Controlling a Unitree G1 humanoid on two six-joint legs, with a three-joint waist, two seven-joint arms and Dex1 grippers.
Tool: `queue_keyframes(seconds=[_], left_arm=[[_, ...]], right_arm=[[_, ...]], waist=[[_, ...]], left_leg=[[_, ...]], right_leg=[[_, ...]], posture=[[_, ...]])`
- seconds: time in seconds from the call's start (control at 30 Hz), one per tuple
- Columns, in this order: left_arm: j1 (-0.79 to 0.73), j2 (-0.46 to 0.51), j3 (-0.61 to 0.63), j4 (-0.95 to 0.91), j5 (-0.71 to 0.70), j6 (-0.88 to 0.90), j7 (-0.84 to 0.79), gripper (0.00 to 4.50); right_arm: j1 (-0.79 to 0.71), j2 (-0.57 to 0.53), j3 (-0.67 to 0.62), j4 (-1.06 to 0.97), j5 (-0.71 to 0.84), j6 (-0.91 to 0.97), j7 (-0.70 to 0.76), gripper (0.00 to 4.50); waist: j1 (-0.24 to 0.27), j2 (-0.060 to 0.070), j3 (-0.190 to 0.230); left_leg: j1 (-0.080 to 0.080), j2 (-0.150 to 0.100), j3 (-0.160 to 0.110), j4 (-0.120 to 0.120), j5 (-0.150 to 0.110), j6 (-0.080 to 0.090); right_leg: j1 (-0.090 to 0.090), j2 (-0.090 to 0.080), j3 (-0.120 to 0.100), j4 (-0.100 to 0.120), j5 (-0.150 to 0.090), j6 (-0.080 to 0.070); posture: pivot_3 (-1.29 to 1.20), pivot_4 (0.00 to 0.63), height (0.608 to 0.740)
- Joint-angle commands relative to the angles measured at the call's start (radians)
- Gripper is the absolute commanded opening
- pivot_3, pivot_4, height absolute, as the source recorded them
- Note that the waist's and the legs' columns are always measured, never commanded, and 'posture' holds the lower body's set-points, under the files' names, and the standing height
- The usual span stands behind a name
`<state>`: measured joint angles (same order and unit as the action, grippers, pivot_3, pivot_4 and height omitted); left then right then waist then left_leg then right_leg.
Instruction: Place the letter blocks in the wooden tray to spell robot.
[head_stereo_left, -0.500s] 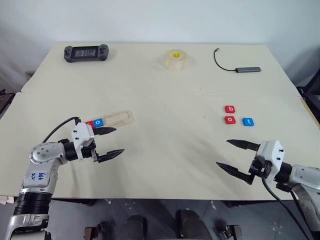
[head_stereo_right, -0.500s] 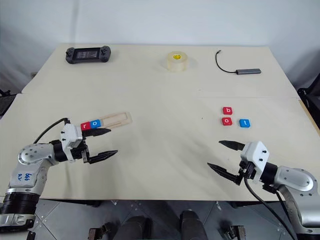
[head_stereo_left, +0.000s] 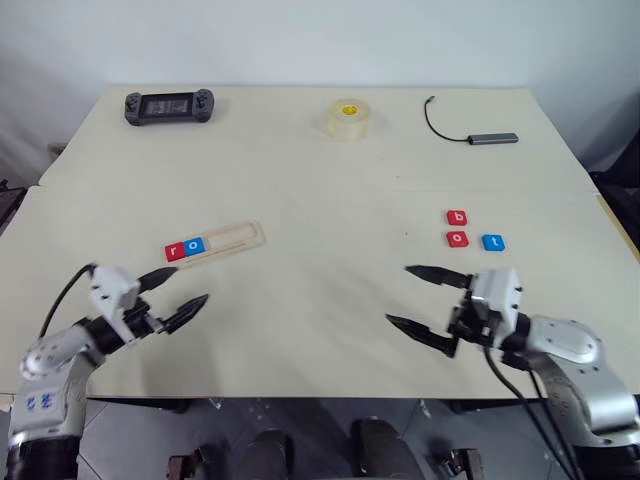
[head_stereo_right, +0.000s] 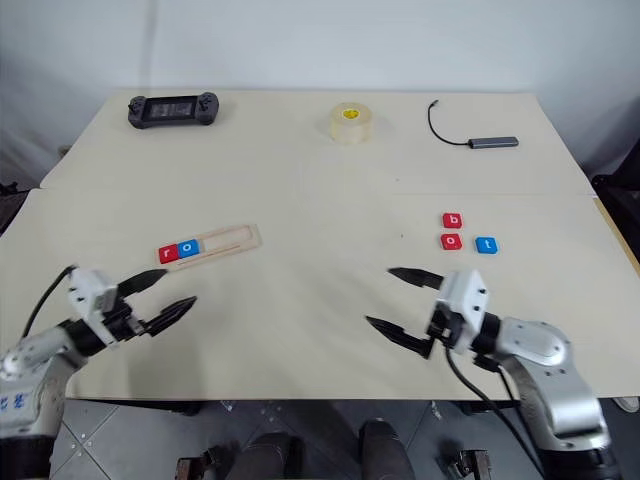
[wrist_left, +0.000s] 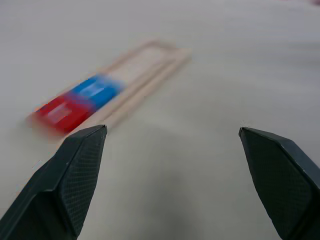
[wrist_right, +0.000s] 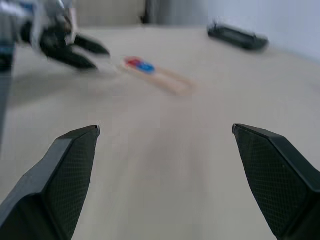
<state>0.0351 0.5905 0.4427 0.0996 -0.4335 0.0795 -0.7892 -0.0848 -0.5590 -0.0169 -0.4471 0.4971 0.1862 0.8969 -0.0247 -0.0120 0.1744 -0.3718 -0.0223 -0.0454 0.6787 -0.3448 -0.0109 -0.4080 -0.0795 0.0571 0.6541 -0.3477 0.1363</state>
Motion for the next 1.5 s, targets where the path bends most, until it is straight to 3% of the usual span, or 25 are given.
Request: queue_keyframes(seconds=[0.03, 0.17, 0.37, 0.6, 0.77, 1.07, 1.5], left_arm=[[0.025, -0.008, 0.086, 0.055, -0.02, -0.031, 0.052, 4.5], [-0.028, 0.023, 0.08, 0.17, -0.006, -0.058, 0.02, 4.5], [-0.329, 0.136, -0.077, 0.394, 0.064, -0.097, -0.167, 4.5], [-0.707, 0.216, -0.271, 0.814, 0.231, -0.277, -0.399, 4.5], [-0.863, 0.237, -0.356, 1.023, 0.338, -0.374, -0.467, 4.5], [-0.962, 0.262, -0.384, 1.162, 0.428, -0.41, -0.408, 4.5], [-0.888, 0.245, -0.384, 1.163, 0.439, -0.327, -0.464, 4.5]], right_arm=[[-0.038, 0.028, 0.024, -0.101, 0.014, 0.047, -0.075, 4.45], [-0.044, 0.017, 0.027, -0.138, 0.02, 0.081, -0.091, 4.45], [-0.025, -0.042, -0.033, -0.15, 0.055, 0.121, -0.079, 4.45], [0.017, -0.081, -0.08, -0.164, 0.067, 0.143, -0.085, 4.45], [0.05, -0.085, -0.111, -0.192, 0.067, 0.155, -0.111, 4.45], [0.108, -0.085, -0.159, -0.235, 0.073, 0.17, -0.158, 4.45], [0.105, -0.087, -0.17, -0.25, 0.081, 0.19, -0.184, 4.45]], waist=[[0.006, 0.0, 0.0], [0.026, -0.001, -0.001], [0.044, -0.003, -0.001], [0.018, -0.003, -0.001], [0.001, -0.003, -0.001], [-0.001, -0.003, 0.0], [-0.003, -0.003, -0.001]], left_leg=[[0.0, 0.0, -0.001, 0.0, 0.0, 0.0], [0.0, -0.001, -0.001, 0.0, 0.0, 0.0], [-0.001, -0.002, -0.004, 0.001, 0.0, 0.0], [-0.001, -0.002, 0.0, -0.001, 0.0, 0.001], [-0.002, -0.003, 0.001, 0.0, -0.002, 0.003], [-0.003, -0.003, 0.001, 0.002, -0.002, 0.004], [-0.002, -0.003, 0.001, 0.003, -0.002, 0.004]], right_leg=[[0.0, 0.0, 0.0, 0.0, 0.0, 0.0], [0.001, -0.001, -0.002, -0.001, 0.0, 0.0], [0.002, -0.001, -0.008, -0.002, 0.001, -0.002], [-0.001, 0.0, -0.018, 0.0, 0.002, -0.003], [-0.003, 0.0, -0.024, 0.004, 0.002, -0.003], [-0.003, -0.002, -0.024, 0.005, 0.002, -0.003], [-0.003, -0.002, -0.023, 0.006, 0.002, -0.003]], posture=[[0.0, 0.15, 0.74], [0.0, 0.15, 0.74], [0.0, 0.15, 0.74], [0.0, 0.15, 0.74], [0.0, 0.15, 0.74], [0.0, 0.15, 0.74], [0.0, 0.15, 0.74]])
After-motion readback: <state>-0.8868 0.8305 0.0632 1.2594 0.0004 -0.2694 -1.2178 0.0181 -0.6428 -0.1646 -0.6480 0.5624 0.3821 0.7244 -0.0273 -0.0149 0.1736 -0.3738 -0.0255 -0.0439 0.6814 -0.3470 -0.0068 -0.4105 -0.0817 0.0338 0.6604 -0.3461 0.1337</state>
